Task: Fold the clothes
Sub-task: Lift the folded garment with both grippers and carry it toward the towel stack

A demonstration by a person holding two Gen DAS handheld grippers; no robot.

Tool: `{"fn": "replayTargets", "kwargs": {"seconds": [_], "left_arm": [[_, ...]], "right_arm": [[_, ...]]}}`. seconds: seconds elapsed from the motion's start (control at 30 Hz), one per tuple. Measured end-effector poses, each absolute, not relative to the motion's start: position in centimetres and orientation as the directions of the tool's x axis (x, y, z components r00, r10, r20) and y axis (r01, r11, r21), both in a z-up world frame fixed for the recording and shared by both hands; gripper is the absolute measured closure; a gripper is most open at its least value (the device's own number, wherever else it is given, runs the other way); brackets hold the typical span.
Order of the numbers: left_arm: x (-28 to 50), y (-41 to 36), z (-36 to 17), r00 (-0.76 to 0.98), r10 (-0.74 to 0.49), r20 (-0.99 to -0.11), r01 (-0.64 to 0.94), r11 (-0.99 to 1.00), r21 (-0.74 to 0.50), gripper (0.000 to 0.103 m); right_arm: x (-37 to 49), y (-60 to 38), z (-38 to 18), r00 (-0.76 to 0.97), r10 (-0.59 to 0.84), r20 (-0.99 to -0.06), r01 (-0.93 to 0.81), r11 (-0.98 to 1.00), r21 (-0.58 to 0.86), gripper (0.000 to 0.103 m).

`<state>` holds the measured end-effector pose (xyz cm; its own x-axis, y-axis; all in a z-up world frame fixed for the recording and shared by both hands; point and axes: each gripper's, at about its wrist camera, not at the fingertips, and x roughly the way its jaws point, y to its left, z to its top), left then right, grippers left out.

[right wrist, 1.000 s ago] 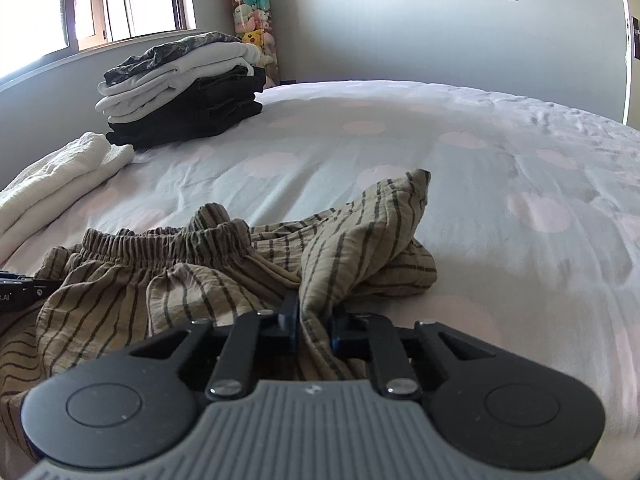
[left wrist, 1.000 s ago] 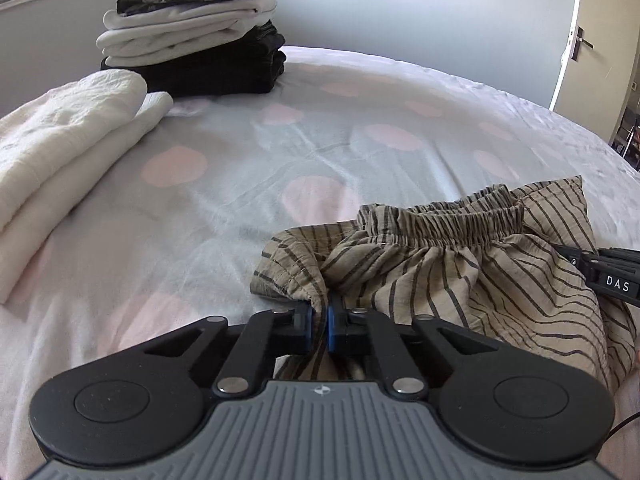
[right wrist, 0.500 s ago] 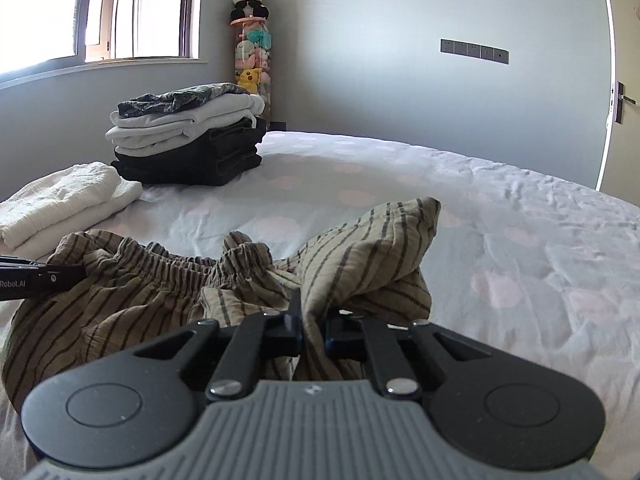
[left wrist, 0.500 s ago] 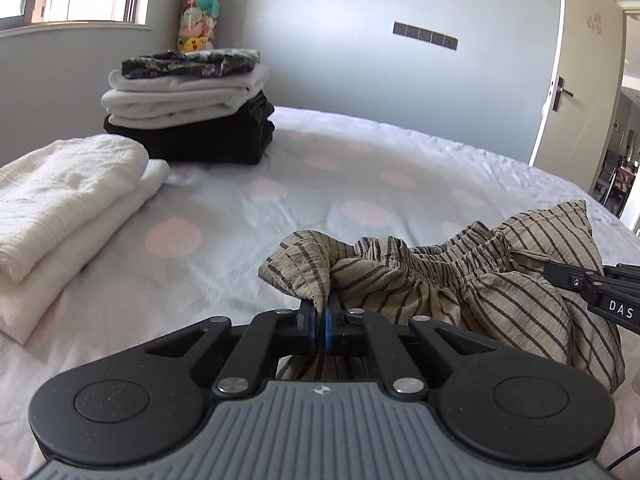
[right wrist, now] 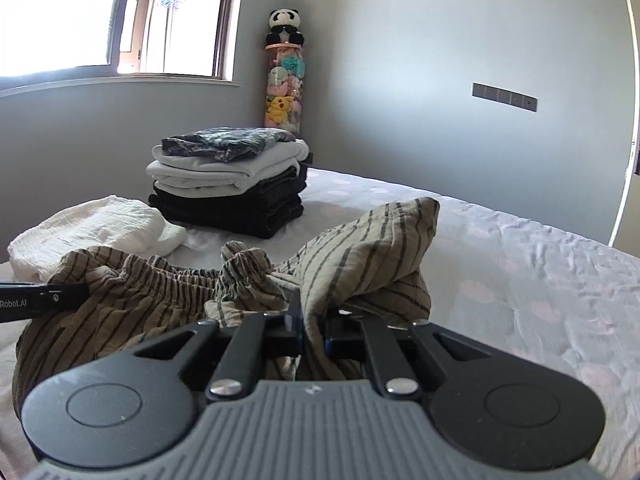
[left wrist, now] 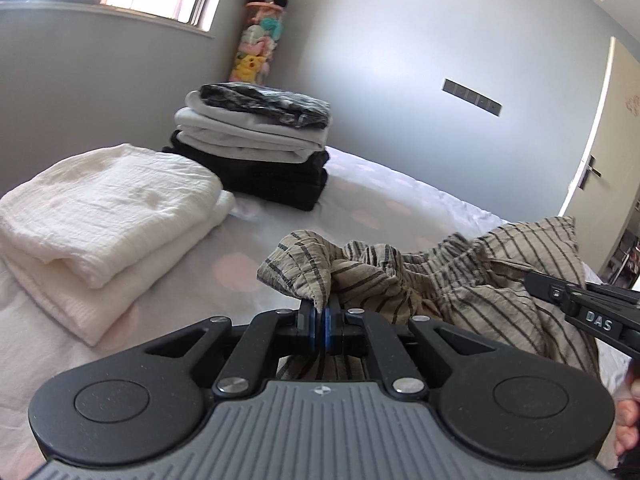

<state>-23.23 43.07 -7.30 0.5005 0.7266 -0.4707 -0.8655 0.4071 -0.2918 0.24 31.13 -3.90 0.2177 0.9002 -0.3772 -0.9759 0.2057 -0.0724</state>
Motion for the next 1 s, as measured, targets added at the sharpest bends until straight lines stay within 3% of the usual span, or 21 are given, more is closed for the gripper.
{"fn": "replayTargets", "kwargs": {"seconds": [0.2, 0.63, 0.77, 1.0], "left_arm": [[-27.2, 46.1, -4.8, 0.409, 0.777, -0.479, -0.903, 0.268, -0.337, 0.099], [-37.2, 54.3, -1.9, 0.035, 0.892, -0.450, -0.891, -0.176, -0.418, 0.099], [-38.4, 56.1, -3.3, -0.053, 0.899, -0.435, -0.874, -0.253, -0.416, 0.098], [-39.2, 58.0, -7.3, -0.057, 0.864, -0.500, -0.837, -0.314, -0.447, 0.099]], "right_arm": [[-2.0, 37.4, -1.2, 0.062, 0.920, -0.386, -0.998, 0.046, -0.051, 0.093], [-12.0, 59.0, 4.0, -0.326, 0.865, -0.383, -0.914, -0.391, -0.104, 0.093], [-15.5, 65.4, 3.3, -0.401, 0.813, -0.422, -0.858, -0.495, -0.139, 0.093], [-18.6, 73.9, -0.7, -0.444, 0.732, -0.517, -0.788, -0.594, -0.165, 0.093]]}}
